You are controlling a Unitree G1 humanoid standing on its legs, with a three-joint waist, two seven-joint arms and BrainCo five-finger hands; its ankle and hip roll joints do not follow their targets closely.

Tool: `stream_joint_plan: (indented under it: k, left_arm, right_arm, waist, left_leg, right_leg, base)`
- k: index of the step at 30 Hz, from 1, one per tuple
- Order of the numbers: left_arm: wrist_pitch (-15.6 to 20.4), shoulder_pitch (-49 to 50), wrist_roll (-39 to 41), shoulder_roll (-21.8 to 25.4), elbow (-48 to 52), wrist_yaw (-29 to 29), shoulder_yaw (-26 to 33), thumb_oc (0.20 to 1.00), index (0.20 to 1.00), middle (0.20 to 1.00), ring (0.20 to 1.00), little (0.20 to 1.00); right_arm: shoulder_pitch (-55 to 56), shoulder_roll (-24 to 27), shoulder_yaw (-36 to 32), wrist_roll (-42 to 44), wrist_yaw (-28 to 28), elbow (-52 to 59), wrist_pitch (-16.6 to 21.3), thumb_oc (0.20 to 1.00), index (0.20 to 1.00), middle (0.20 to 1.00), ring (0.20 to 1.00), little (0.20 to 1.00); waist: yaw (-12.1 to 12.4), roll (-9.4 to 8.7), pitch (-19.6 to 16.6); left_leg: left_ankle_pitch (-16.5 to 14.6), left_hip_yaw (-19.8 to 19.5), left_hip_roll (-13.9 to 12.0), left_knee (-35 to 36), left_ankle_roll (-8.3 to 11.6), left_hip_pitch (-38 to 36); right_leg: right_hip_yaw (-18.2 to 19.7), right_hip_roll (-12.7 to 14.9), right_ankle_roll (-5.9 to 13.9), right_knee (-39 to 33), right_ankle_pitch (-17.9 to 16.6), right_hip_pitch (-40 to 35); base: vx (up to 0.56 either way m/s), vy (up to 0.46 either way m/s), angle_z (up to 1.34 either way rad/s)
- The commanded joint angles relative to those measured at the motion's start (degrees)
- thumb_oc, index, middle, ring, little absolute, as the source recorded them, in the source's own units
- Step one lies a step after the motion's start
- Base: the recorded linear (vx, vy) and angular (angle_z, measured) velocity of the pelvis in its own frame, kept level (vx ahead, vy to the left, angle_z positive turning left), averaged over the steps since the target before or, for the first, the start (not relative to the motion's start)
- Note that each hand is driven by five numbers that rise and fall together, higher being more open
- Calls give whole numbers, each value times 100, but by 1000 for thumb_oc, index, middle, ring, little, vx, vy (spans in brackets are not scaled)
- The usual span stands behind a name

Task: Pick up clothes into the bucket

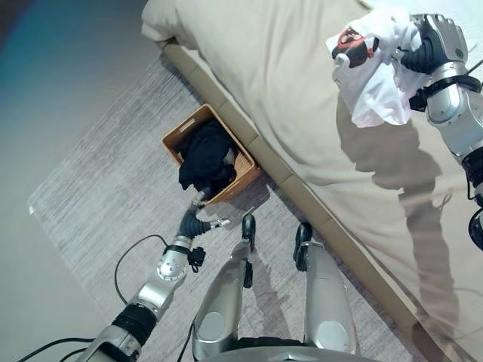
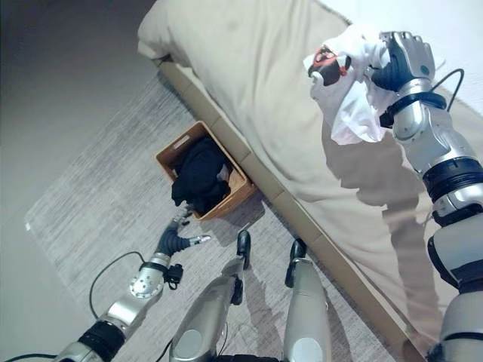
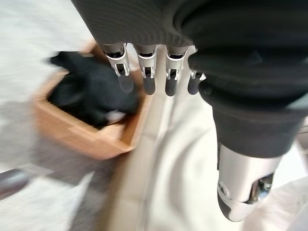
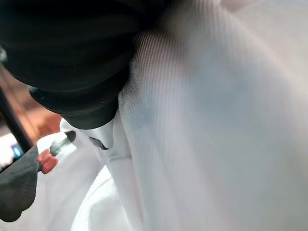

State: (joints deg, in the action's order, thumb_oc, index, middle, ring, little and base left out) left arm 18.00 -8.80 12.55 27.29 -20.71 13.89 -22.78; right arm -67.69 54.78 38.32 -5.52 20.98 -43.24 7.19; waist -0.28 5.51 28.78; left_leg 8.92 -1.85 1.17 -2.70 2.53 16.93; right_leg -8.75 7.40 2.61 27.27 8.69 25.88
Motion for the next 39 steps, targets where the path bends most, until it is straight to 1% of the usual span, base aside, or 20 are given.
stream_joint_plan:
  k: [1, 2, 3, 4, 5, 6, 7, 8, 9, 10, 12, 13, 14, 18, 23, 24, 25, 29, 31, 39]
  left_arm:
    - [355, 40, 404, 498, 894, -212, 548, 1000, 1000, 1000, 1000, 1000]
    - [351, 41, 406, 508, 900, -214, 548, 1000, 1000, 1000, 1000, 1000]
    - [325, -133, 620, 701, 1226, -351, 800, 1000, 1000, 1000, 1000, 1000]
    - [321, -133, 622, 711, 1232, -353, 798, 1000, 1000, 1000, 1000, 1000]
    - [280, -372, 727, 857, 1446, -428, 943, 1000, 1000, 1000, 1000, 1000]
    - [277, -377, 728, 866, 1449, -429, 937, 1000, 1000, 1000, 1000, 1000]
    - [245, -557, 726, 941, 1517, -456, 977, 1000, 1000, 1000, 1000, 1000]
    - [193, -798, 731, 967, 1594, -501, 1002, 1000, 1000, 1000, 1000, 1000]
    - [191, -807, 732, 975, 1594, -501, 984, 1000, 1000, 1000, 1000, 1000]
    - [163, -1077, 773, 1034, 1667, -525, 937, 1000, 1000, 1000, 1000, 1000]
    - [72, -1666, 801, 1085, 1652, -623, 704, 1000, 1000, 1000, 1000, 1000]
    - [74, -1680, 802, 1086, 1644, -623, 686, 1000, 1000, 1000, 1000, 1000]
    - [-3, -1997, 844, 1086, 1590, -709, 453, 1000, 1000, 1000, 1000, 1000]
    - [-123, -3038, 839, 1064, 1206, -865, -228, 1000, 1000, 1000, 1000, 1000]
    - [-293, -4138, 823, 865, 633, -1062, -1120, 1000, 1000, 1000, 1000, 1000]
    - [-289, -4148, 824, 860, 624, -1063, -1124, 1000, 1000, 1000, 1000, 1000]
    - [-333, -4363, 803, 800, 547, -1128, -1313, 1000, 1000, 1000, 1000, 1000]
    - [-381, -4520, 732, 638, 402, -1180, -1479, 1000, 1000, 1000, 1000, 1000]
    - [-426, -4567, 592, 385, 235, -1176, -1563, 1000, 1000, 1000, 1000, 1000]
    - [-488, -4677, 395, -69, -52, -1080, -1626, 1000, 1000, 1000, 1000, 1000]
  right_arm:
    - [171, 340, -400, 20, -91, 651, 302, 200, 200, 200, 200, 200]
    - [186, 339, -418, 17, -92, 661, 299, 200, 200, 200, 200, 200]
    - [593, 426, -682, 93, -259, 946, 321, 200, 200, 200, 200, 200]
    - [613, 427, -705, 90, -261, 958, 317, 200, 200, 200, 200, 200]
    - [973, 526, -916, 199, -468, 1228, 326, 200, 200, 200, 200, 200]
    - [995, 529, -941, 197, -471, 1239, 323, 200, 200, 200, 200, 200]
    - [1125, 574, -1025, 241, -564, 1357, 321, 200, 200, 200, 200, 200]
    - [1413, 607, -1231, 402, -742, 1551, 317, 200, 200, 200, 200, 200]
    - [1456, 615, -1273, 401, -747, 1572, 311, 200, 200, 200, 200, 200]
    - [1506, 637, -1288, 523, -862, 1660, 309, 200, 200, 200, 200, 200]
    - [1700, 649, -1369, 829, -1097, 1816, 306, 200, 200, 200, 200, 200]
    - [1731, 656, -1401, 829, -1101, 1829, 302, 200, 200, 200, 200, 200]
    - [1690, 655, -1343, 966, -1204, 1913, 307, 200, 200, 200, 200, 200]
    - [1739, 756, -1314, 1337, -1510, 2280, 285, 200, 200, 200, 200, 200]
    - [1570, 879, -1088, 1635, -1778, 2954, 306, 200, 200, 200, 200, 200]
    - [1568, 883, -1090, 1637, -1779, 2954, 304, 200, 200, 200, 200, 200]
    - [1462, 880, -1008, 1671, -1827, 3162, 329, 200, 200, 200, 200, 200]
    - [1406, 809, -984, 1777, -1932, 3543, 375, 200, 200, 200, 200, 200]
    - [1335, 682, -942, 1921, -2053, 3990, 448, 200, 200, 200, 200, 200]
    - [1241, 403, -845, 2204, -2273, 4844, 598, 200, 200, 200, 200, 200]
  waist:
    - [-78, -551, -679]
    - [-76, -559, -688]
    - [-119, -598, -916]
    - [-115, -608, -925]
    - [-149, -645, -1149]
    - [-143, -655, -1158]
    - [-162, -664, -1261]
    - [-195, -724, -1498]
    - [-177, -730, -1490]
    - [-197, -750, -1597]
    - [-248, -813, -1905]
    - [-231, -818, -1892]
    - [-271, -839, -2014]
    - [-343, -870, -2255]
    - [-445, -903, -2537]
    - [-441, -902, -2529]
    - [-461, -904, -2594]
    - [-476, -913, -2656]
    - [-491, -935, -2697]
    - [-510, -945, -2719]
  left_leg:
    - [-1080, 136, 52, -685, 81, -468]
    - [-1054, 136, 55, -670, 79, -457]
    - [-1145, 157, 34, -636, 71, -684]
    - [-1118, 157, 38, -621, 70, -673]
    - [-1192, 168, 6, -569, 75, -898]
    - [-1161, 168, 12, -550, 73, -885]
    - [-1208, 183, -8, -533, 77, -996]
    - [-1210, 216, -38, -437, 80, -1138]
    - [-1208, 217, -42, -425, 80, -1157]
    - [-1245, 241, -76, -368, 90, -1278]
    - [-1212, 317, -126, -151, 84, -1504]
    - [-1207, 320, -128, -135, 85, -1527]
    - [-1197, 345, -144, -79, 90, -1602]
    - [-1172, 374, -196, 130, 96, -1881]
    - [-1164, 417, -249, 276, 113, -2132]
    - [-1163, 417, -250, 279, 113, -2138]
    - [-1171, 437, -266, 287, 117, -2188]
    - [-1187, 448, -281, 303, 116, -2277]
    - [-1190, 448, -297, 324, 116, -2332]
    - [-1177, 429, -320, 363, 118, -2394]
  right_leg:
    - [189, 145, 425, -1304, -918, -820]
    - [188, 147, 425, -1330, -947, -815]
    - [191, 127, 444, -1433, -899, -1064]
    - [190, 130, 444, -1458, -928, -1059]
    - [172, 108, 461, -1581, -895, -1299]
    - [172, 111, 461, -1609, -927, -1292]
    - [163, 91, 466, -1658, -896, -1407]
    - [151, 73, 483, -1857, -945, -1580]
    - [150, 69, 483, -1875, -951, -1601]
    - [141, 44, 502, -1959, -945, -1725]
    - [118, 20, 536, -2193, -1005, -1954]
    - [120, 17, 537, -2206, -1009, -1974]
    - [122, 7, 544, -2253, -1016, -2051]
    - [92, -17, 556, -2381, -1002, -2335]
    - [43, -56, 562, -2503, -977, -2600]
    - [42, -57, 561, -2507, -978, -2606]
    - [35, -67, 567, -2542, -971, -2669]
    - [39, -85, 568, -2567, -963, -2756]
    - [36, -94, 565, -2586, -949, -2813]
    - [8, -106, 558, -2593, -912, -2895]
  base:
    - [137, 60, -24]
    - [185, 52, -17]
    - [90, 23, -11]
    - [180, 37, -14]
    - [67, 19, -12]
    - [124, 19, -8]
    - [100, 7, -6]
    - [110, 5, -3]
    - [103, 0, -2]
    - [67, -10, -5]
    - [103, -2, -7]
    - [90, 8, -8]
    - [62, 2, -13]
    - [76, 4, -3]
    - [57, 1, -2]
    - [53, 5, -3]
    - [24, 5, -10]
    - [16, 3, -1]
    - [18, 1, -1]
    - [0, 0, 0]
